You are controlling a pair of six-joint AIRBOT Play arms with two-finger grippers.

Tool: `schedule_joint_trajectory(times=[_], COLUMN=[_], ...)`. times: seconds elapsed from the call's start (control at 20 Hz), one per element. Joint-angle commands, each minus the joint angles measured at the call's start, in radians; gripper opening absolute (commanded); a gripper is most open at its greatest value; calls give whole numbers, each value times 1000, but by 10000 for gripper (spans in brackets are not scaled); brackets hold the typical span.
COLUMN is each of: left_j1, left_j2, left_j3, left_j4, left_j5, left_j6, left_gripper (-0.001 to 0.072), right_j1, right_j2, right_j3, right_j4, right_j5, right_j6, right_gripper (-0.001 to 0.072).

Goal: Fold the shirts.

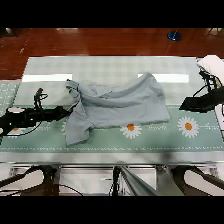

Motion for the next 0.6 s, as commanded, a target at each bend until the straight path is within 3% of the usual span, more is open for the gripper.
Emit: schedule_joint_trajectory(times=[0.0, 0.15, 0.25, 0.45, 0.55], left_j1=[0, 0, 0, 0, 0], left_j2=[-4, -4, -4, -4, -4], left_j3=[0, 0, 0, 0, 1], left_j4=[110, 111, 110, 110, 111], left_j5=[-4, -17, -17, -17, -21], left_j6=[1, 1, 1, 1, 1], left_gripper=[30, 29, 29, 30, 30], right_j1=[-23, -120, -150, -148, -149], right_j2=[-5, -64, -117, -210, -242], right_j3=[-1, -1, -1, -1, -1], right_j4=[-72, 145, 250, 351, 332], right_j5=[11, 60, 108, 170, 171], right_j6=[35, -24, -71, -138, -122], right_gripper=[516, 601, 601, 600, 591])
